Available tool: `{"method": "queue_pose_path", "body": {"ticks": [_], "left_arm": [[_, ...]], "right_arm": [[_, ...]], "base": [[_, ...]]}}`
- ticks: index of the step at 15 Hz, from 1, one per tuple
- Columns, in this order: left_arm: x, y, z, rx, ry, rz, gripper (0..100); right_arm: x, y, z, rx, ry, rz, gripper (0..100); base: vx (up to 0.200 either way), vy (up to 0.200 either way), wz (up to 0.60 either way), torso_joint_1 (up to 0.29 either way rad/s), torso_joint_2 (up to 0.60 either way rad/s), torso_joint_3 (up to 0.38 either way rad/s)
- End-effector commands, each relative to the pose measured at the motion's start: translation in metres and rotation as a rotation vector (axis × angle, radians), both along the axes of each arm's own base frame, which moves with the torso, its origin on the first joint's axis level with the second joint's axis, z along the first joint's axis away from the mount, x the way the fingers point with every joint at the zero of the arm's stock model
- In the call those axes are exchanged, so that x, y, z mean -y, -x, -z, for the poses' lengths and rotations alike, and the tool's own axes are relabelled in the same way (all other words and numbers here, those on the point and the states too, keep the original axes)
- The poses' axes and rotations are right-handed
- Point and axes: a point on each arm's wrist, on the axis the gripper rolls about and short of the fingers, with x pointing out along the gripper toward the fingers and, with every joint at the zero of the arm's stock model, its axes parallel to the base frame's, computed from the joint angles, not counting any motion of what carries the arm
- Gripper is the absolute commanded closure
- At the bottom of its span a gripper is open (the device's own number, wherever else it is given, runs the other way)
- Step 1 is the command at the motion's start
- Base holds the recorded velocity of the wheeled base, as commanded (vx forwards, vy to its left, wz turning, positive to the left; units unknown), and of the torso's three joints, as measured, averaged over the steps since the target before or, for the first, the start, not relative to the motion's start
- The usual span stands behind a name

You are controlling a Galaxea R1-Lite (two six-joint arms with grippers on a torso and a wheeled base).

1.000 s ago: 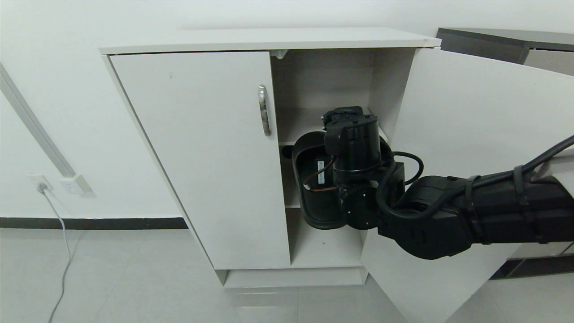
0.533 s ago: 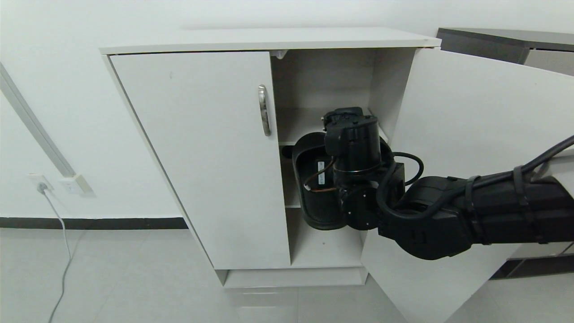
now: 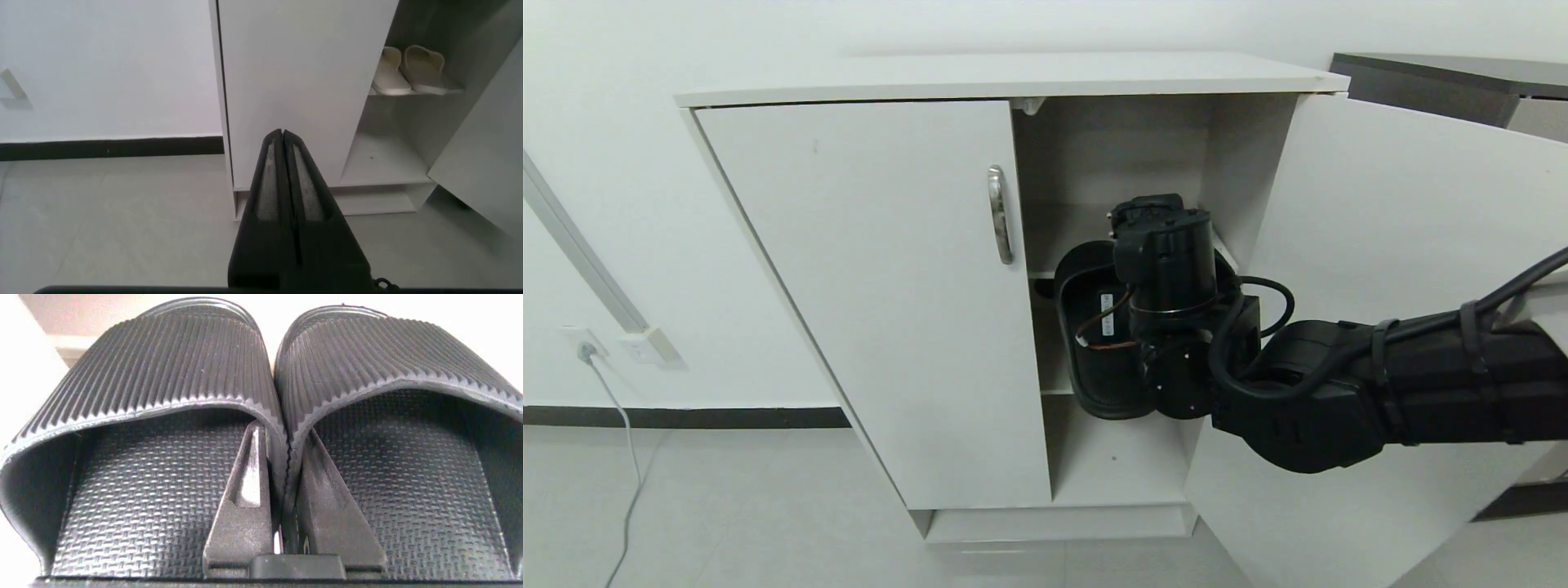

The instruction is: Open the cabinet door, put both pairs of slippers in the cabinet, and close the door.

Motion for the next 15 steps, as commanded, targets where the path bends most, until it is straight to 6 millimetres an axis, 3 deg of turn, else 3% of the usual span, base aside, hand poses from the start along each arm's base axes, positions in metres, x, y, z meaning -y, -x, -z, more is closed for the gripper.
{"method": "queue_pose_path", "body": {"ticks": [1,5,9,15], "left_arm": [[0.0,0.0,0.0,-0.001,0.0,0.0,100],[0.0,0.0,0.0,-0.001,0.0,0.0,100],[0.0,0.0,0.0,-0.001,0.0,0.0,100],[0.0,0.0,0.0,-0.001,0.0,0.0,100]], "right_arm": [[0.001,0.002,-0.003,0.005,-0.005,-0.002,100],[0.0,0.001,0.0,-0.001,0.002,-0.002,100],[0.0,-0.002,-0.001,0.0,-0.001,-0.004,100],[0.012,-0.042,-0.009,-0.005,0.013,-0.056,100]], "base": [[0.2,0.0,0.0,0.002,0.0,-0.002],[0.2,0.0,0.0,0.004,0.0,0.001],[0.0,0.0,0.0,0.0,0.0,0.0],[0.0,0.0,0.0,0.0,0.0,0.0]]}}
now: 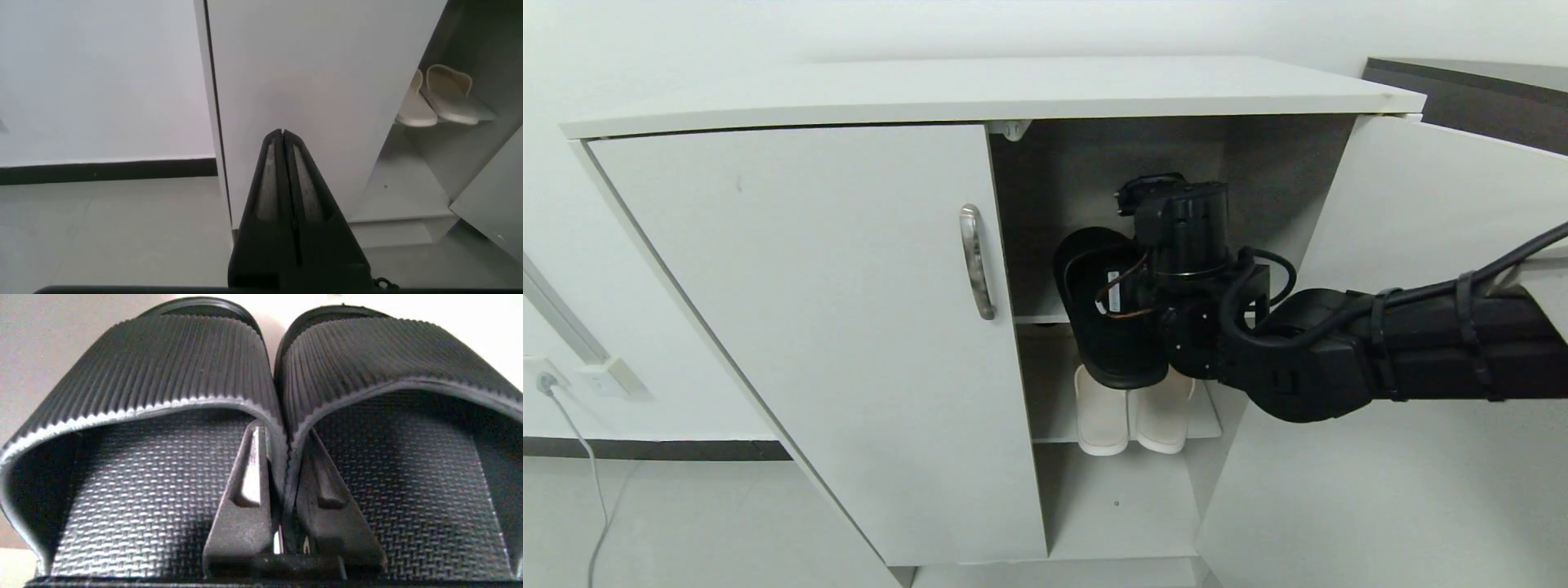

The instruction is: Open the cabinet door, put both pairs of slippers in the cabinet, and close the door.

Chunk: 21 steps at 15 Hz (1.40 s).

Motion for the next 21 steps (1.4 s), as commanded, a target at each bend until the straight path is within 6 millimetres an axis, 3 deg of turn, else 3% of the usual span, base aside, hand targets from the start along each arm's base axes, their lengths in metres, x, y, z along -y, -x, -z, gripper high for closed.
{"method": "queue_pose_path", "body": {"ticks": [1,7,16,17,21], "left_arm": [[0.0,0.0,0.0,-0.001,0.0,0.0,100],[0.0,0.0,0.0,-0.001,0.002,0.0,100],[0.0,0.0,0.0,-0.001,0.003,-0.001,100],[0.0,0.0,0.0,-0.001,0.005,-0.001,100],[0.0,0.0,0.0,-0.001,0.005,-0.001,100]], "right_arm": [[0.003,-0.025,0.0,-0.02,0.008,0.045,100],[-0.005,-0.066,0.0,-0.037,-0.025,0.103,100],[-0.008,-0.073,0.001,-0.007,-0.05,0.117,100],[-0.007,-0.073,0.001,-0.006,-0.05,0.119,0],[-0.007,-0.072,0.004,-0.019,-0.037,0.119,0]], "base": [[0.0,0.0,0.0,0.0,0.0,0.0],[0.0,0.0,0.0,0.0,0.0,0.0],[0.0,0.0,0.0,0.0,0.0,0.0],[0.0,0.0,0.0,0.0,0.0,0.0],[0.0,0.0,0.0,0.0,0.0,0.0]]}}
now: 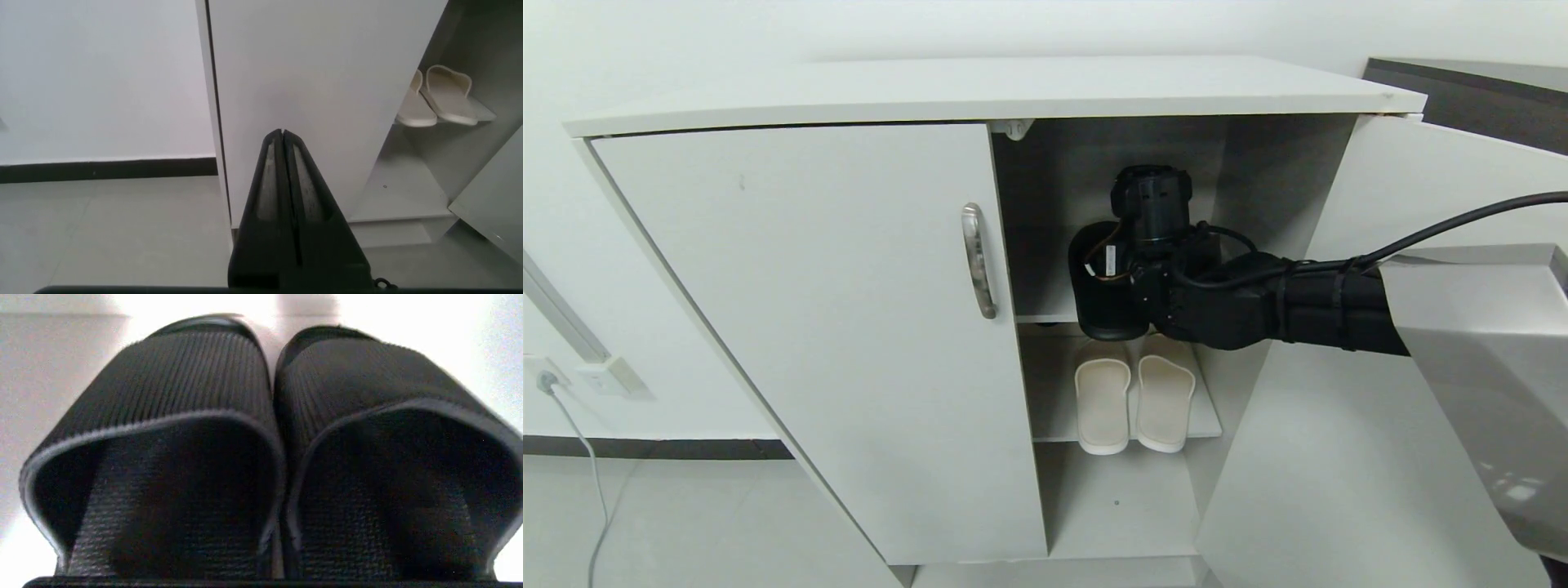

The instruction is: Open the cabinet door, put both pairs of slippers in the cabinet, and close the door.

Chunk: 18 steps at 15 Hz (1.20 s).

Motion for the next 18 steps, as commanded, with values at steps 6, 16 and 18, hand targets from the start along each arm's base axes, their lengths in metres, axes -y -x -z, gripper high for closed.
{"method": "queue_pose_path", "body": {"ticks": [6,16,18], "left_arm": [[0.0,0.0,0.0,-0.001,0.0,-0.001,100],[0.0,0.0,0.0,-0.001,-0.001,0.0,100],[0.0,0.0,0.0,-0.001,-0.001,0.0,100]], "right_arm": [[0.005,0.036,-0.016,-0.011,0.015,-0.005,0],[0.026,0.127,-0.018,0.005,0.003,-0.125,0],[0.028,0.144,-0.015,0.017,-0.003,-0.159,0]], "base": [[0.0,0.0,0.0,0.0,0.0,0.0],[0.0,0.0,0.0,0.0,0.0,0.0],[0.0,0.0,0.0,0.0,0.0,0.0]]}}
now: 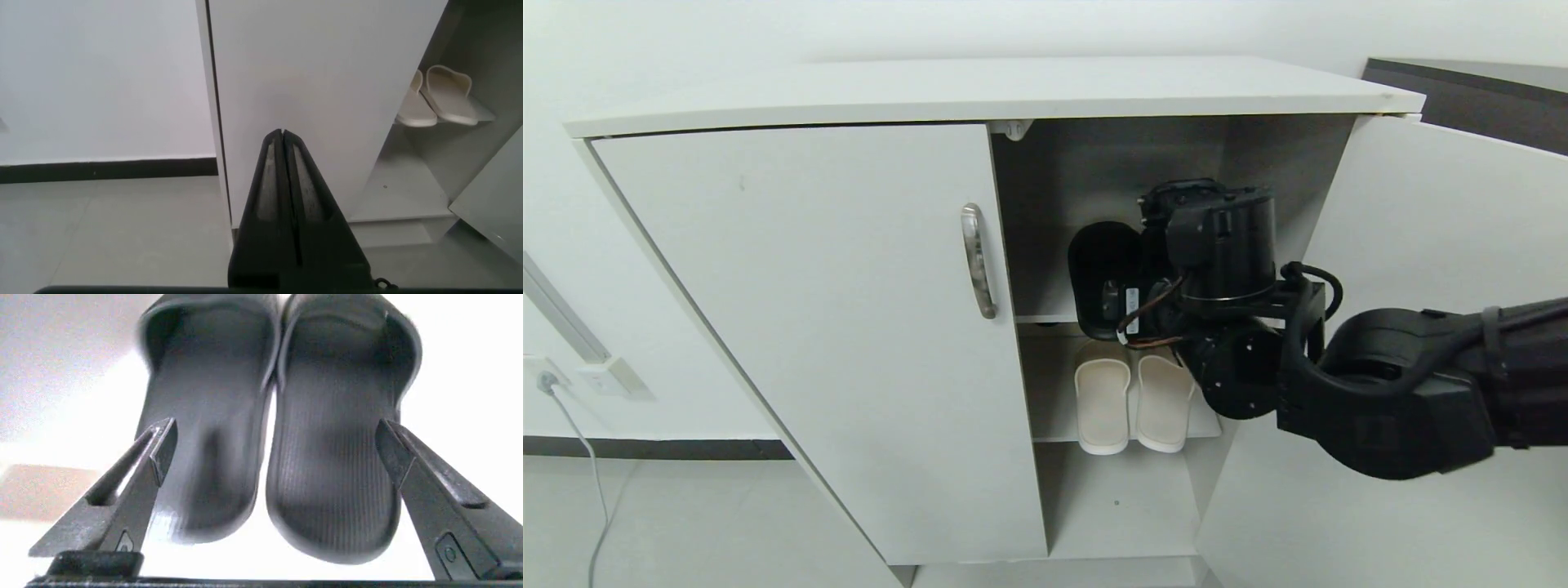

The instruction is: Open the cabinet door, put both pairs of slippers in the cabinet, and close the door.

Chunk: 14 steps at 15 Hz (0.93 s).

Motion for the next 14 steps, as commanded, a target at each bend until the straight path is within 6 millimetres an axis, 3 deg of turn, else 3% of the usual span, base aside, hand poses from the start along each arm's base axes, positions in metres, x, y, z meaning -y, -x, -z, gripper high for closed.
{"method": "queue_pose_path", "body": {"ticks": [1,2,13,14], "left_arm": [[0.0,0.0,0.0,-0.001,0.0,0.0,100],[0.0,0.0,0.0,-0.001,0.0,0.0,100],[0.0,0.0,0.0,-0.001,-0.003,0.002,100],[0.0,0.0,0.0,-0.001,-0.003,0.002,100]], "right_arm": [[0.008,0.029,-0.006,0.017,-0.017,-0.049,0],[0.007,0.033,-0.004,0.014,-0.015,-0.059,100],[0.003,0.034,0.006,0.002,-0.004,-0.068,100],[0.003,0.034,0.007,0.002,-0.005,-0.068,100]], "base": [[0.0,0.0,0.0,0.0,0.0,0.0],[0.0,0.0,0.0,0.0,0.0,0.0],[0.0,0.0,0.0,0.0,0.0,0.0],[-0.2,0.0,0.0,0.002,0.0,-0.002]]}}
